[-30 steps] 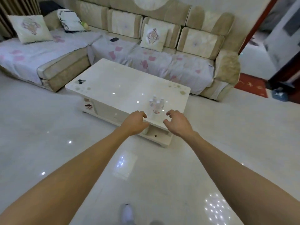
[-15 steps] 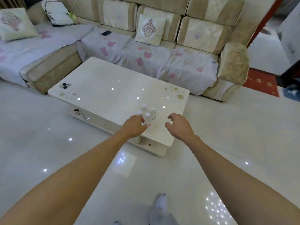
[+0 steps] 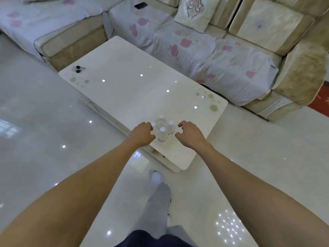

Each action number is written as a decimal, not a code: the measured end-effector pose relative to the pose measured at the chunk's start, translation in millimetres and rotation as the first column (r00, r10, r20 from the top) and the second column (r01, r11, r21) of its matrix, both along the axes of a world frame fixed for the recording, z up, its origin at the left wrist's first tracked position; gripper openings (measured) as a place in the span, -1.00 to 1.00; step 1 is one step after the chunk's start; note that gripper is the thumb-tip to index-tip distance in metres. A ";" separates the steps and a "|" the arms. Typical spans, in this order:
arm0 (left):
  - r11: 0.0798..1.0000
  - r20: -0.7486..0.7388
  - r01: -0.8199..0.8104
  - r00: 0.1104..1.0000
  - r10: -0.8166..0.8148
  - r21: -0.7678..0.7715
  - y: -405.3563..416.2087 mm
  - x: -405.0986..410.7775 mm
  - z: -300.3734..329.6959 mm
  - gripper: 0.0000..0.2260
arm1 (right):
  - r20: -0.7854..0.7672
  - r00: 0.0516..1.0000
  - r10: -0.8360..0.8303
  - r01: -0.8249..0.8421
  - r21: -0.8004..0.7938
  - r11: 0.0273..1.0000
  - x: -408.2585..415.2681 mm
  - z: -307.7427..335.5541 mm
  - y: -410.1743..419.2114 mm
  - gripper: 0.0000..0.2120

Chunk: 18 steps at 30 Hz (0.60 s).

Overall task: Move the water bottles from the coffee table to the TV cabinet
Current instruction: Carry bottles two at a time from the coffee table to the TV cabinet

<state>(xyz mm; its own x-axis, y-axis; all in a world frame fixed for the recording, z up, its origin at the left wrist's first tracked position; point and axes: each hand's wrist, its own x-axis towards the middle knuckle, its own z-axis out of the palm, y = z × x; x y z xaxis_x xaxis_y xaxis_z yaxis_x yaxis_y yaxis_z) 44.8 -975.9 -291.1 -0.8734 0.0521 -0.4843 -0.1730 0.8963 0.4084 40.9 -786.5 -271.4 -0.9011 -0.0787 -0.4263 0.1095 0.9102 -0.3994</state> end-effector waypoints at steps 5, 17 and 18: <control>0.999 0.055 -0.040 0.998 0.040 -0.001 -6.3 -42.5 -52.8 -0.59 | 0.067 0.995 0.076 -0.075 -0.020 0.997 -48.0 -59.4 -24.9 -0.56; 0.999 0.059 0.035 0.998 -0.036 0.012 -4.6 -129.0 -166.3 -0.52 | 0.173 0.951 0.256 -0.271 0.075 0.960 -112.3 -185.1 -60.6 -0.50; 0.999 0.067 0.048 0.997 -0.048 -0.004 -2.2 -132.9 -173.2 -0.52 | 0.180 0.948 0.263 -0.282 0.090 0.955 -113.7 -193.9 -61.2 -0.49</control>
